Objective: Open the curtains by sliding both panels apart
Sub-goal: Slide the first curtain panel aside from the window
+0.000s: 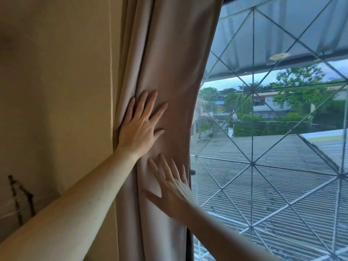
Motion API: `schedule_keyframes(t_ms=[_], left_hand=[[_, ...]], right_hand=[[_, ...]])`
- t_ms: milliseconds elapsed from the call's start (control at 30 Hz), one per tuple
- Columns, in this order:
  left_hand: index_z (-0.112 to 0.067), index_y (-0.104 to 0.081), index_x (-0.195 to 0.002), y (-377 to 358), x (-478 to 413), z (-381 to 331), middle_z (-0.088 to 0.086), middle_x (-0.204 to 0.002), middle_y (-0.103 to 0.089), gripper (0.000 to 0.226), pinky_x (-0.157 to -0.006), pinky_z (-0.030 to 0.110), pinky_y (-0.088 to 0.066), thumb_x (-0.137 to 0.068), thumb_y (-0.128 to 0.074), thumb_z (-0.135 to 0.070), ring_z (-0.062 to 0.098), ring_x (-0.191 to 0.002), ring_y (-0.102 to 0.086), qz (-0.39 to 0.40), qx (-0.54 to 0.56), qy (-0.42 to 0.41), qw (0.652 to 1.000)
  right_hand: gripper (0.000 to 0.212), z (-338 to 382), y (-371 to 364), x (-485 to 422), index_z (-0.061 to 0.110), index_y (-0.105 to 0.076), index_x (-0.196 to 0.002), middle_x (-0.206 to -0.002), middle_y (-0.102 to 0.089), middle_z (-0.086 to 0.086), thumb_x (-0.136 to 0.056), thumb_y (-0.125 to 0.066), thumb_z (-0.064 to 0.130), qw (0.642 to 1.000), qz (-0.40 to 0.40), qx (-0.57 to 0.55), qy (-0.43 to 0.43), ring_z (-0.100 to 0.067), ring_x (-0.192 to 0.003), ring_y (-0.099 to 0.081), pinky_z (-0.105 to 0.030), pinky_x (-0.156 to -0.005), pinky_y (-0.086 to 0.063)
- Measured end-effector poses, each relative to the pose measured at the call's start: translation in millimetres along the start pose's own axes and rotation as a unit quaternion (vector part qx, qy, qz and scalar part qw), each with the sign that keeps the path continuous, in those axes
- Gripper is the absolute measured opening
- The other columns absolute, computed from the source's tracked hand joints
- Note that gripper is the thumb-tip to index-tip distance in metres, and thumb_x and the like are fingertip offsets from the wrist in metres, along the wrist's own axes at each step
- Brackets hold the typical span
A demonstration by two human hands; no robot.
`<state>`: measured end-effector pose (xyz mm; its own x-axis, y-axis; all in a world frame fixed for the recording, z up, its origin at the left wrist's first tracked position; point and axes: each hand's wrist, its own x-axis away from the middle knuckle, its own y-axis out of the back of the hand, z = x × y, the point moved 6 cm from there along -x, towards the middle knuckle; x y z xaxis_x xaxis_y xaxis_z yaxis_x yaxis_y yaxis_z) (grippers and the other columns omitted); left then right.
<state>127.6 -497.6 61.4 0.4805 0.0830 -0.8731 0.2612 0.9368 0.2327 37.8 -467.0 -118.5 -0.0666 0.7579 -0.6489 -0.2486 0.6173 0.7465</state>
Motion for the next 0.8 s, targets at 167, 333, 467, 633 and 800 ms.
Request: schedule_keyframes(t_ms=[167,333,467,633,800], left_hand=[[-0.036,-0.016,-0.177,-21,4,18,0.007,-0.187,-0.003,0.088,-0.140,0.056,-0.011,-0.104,-0.056,-0.065,0.035,-0.173,-0.007,0.003,-0.004,0.000,1.000],[-0.036,-0.012,-0.177,-38,3,30,0.006,-0.187,-0.001,0.087,-0.140,0.056,-0.011,-0.106,-0.054,-0.064,0.035,-0.173,-0.005,-0.005,0.000,0.005,1.000],[-0.036,-0.011,-0.177,-48,4,37,0.006,-0.187,-0.001,0.086,-0.140,0.056,-0.011,-0.107,-0.053,-0.064,0.034,-0.173,-0.006,-0.008,-0.002,0.010,1.000],[-0.036,-0.011,-0.177,-54,7,49,0.005,-0.187,-0.001,0.087,-0.139,0.055,-0.009,-0.107,-0.055,-0.062,0.033,-0.173,-0.008,-0.007,-0.011,0.024,1.000],[-0.037,-0.013,-0.177,-57,7,61,0.004,-0.187,-0.001,0.087,-0.139,0.054,-0.005,-0.106,-0.058,-0.059,0.032,-0.173,-0.006,0.003,-0.009,0.028,1.000]], right_hand=[[0.092,3,-24,-28,0.043,0.004,-0.170,-0.182,0.005,-0.002,-0.098,-0.040,0.077,1.000,-0.006,0.020,-0.002,-0.031,-0.165,0.004,-0.070,-0.128,0.000],[0.091,10,-40,-42,0.042,0.005,-0.170,-0.182,0.005,-0.001,-0.098,-0.040,0.074,0.999,-0.033,0.026,-0.018,-0.028,-0.166,0.009,-0.067,-0.125,0.017],[0.092,18,-52,-50,0.042,0.004,-0.171,-0.182,0.003,-0.002,-0.097,-0.043,0.071,0.999,-0.037,0.028,-0.005,-0.027,-0.166,0.009,-0.057,-0.126,0.023],[0.094,24,-64,-64,0.042,0.008,-0.170,-0.182,0.004,0.000,-0.096,-0.041,0.072,1.000,-0.018,0.019,0.000,-0.026,-0.166,0.013,-0.059,-0.127,0.021],[0.093,29,-67,-71,0.043,0.010,-0.170,-0.182,0.006,-0.001,-0.097,-0.038,0.076,1.000,-0.003,0.026,0.004,-0.026,-0.165,0.016,-0.059,-0.126,0.022]])
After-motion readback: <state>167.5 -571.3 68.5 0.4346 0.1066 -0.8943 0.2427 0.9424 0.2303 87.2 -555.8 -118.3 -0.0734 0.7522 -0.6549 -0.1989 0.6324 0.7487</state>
